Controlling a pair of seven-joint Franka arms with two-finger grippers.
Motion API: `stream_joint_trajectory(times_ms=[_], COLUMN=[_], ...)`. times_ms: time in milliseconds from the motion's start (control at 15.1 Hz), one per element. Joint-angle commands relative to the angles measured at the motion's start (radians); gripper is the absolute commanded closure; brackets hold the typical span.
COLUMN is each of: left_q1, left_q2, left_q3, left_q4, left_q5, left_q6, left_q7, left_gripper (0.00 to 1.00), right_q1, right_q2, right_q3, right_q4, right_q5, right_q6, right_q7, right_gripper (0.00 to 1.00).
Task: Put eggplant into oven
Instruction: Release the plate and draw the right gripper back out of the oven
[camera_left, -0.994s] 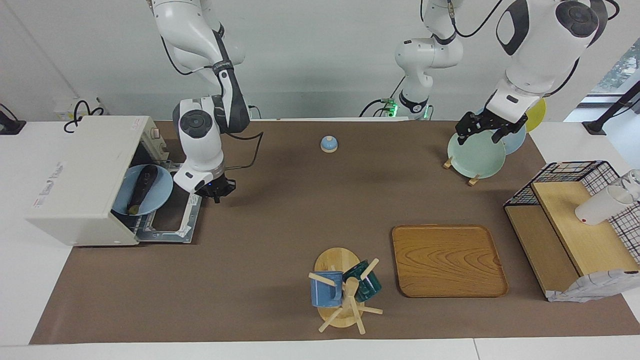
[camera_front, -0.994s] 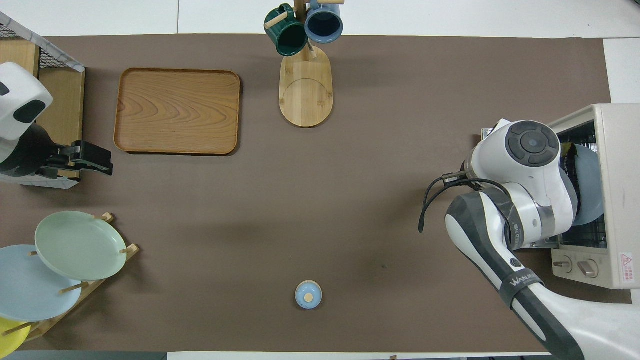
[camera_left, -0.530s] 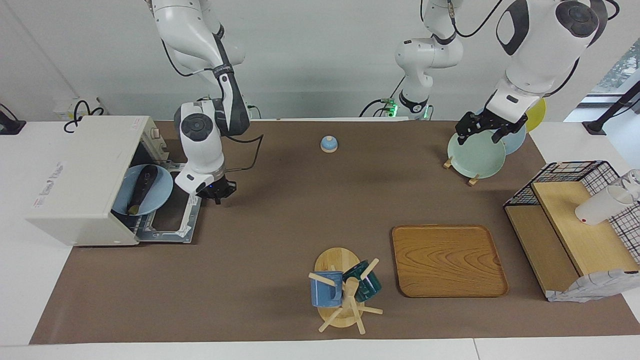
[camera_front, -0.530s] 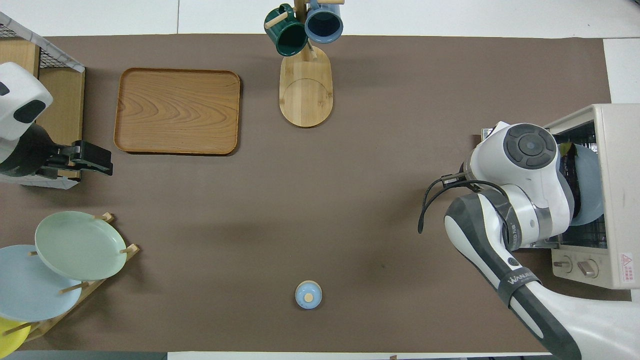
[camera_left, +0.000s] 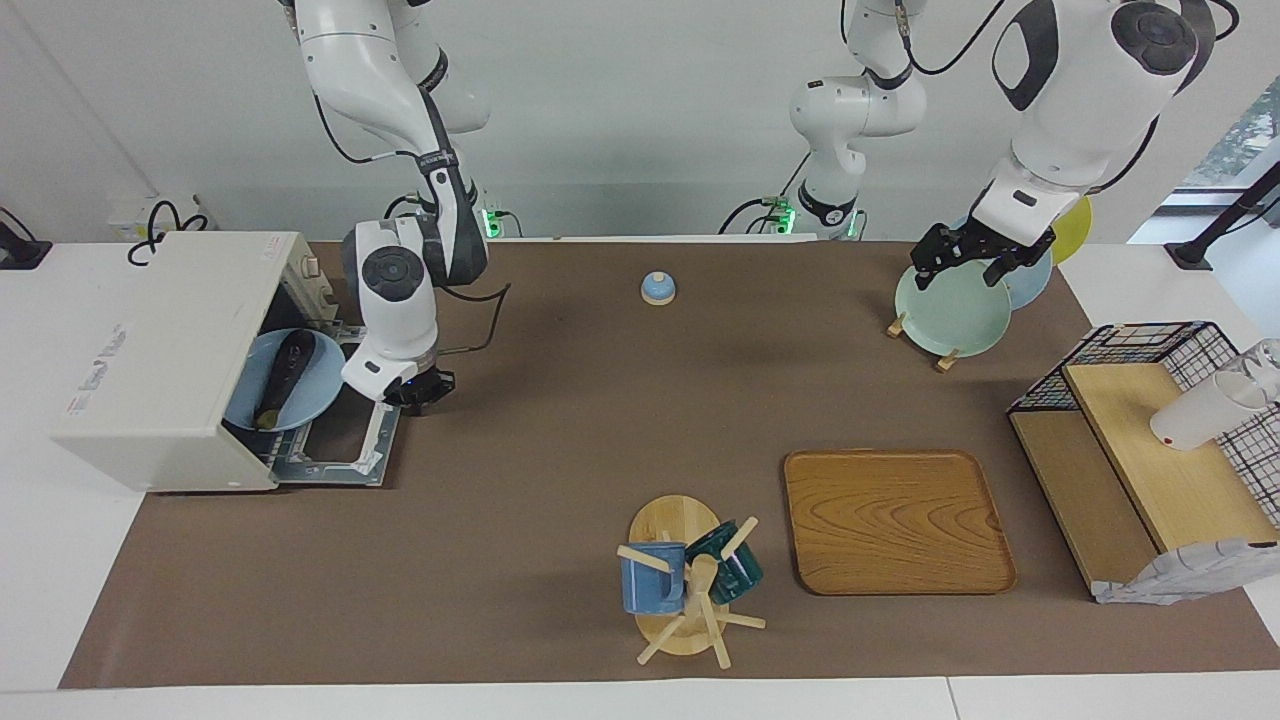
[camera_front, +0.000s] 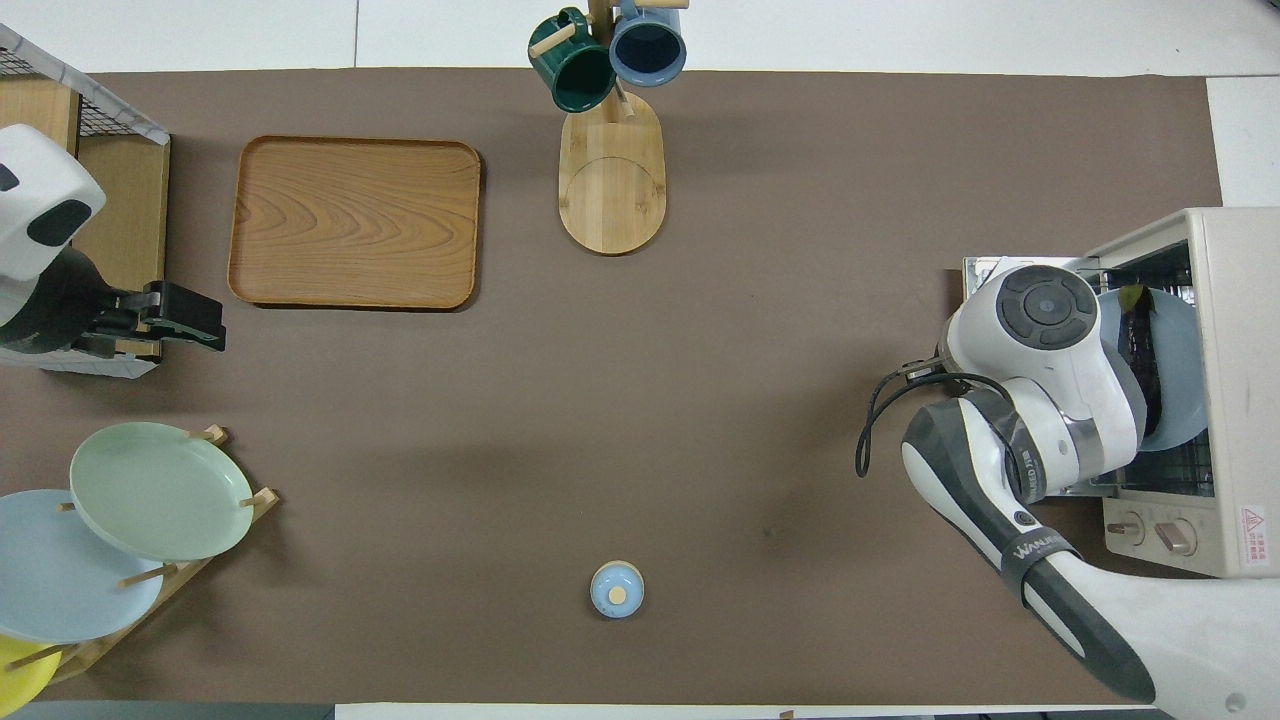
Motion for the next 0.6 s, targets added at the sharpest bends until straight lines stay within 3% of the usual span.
stream_joint_trajectory(times_ms=[0,133,331,530], left_q1=[0.009,0.010,0.009,0.010], left_q2=[-0.012,-0.012,-0.012,-0.012], left_q3=[-0.005,-0.005,-0.005,-0.005], left_q4=[-0.003,-0.003,-0.003,-0.003], left_q5=[0.002,0.002,0.002,0.002], left_q6=[-0.005,-0.005,-0.005,-0.005], left_q7=[-0.007,-0.007,-0.007,-0.007], left_gripper=[0.00,0.00,0.00,0.00], right_q1=[-0.004,-0.007,-0.008,-0.037], right_q2=[-0.001,0.001,-0.002,-0.049], right_q3=[0.006,0.006,0.007,0.004], right_q4=[-0.003,0.017,0.116,0.184], right_q5=[-0.096,-0.150,-0.150,-0.131], right_q6=[0.006,-0.026,-0.185,-0.279], right_q7=[-0.010,-0.013,-0.111,-0.231], right_gripper=[1.00,1.00,1.00,1.00])
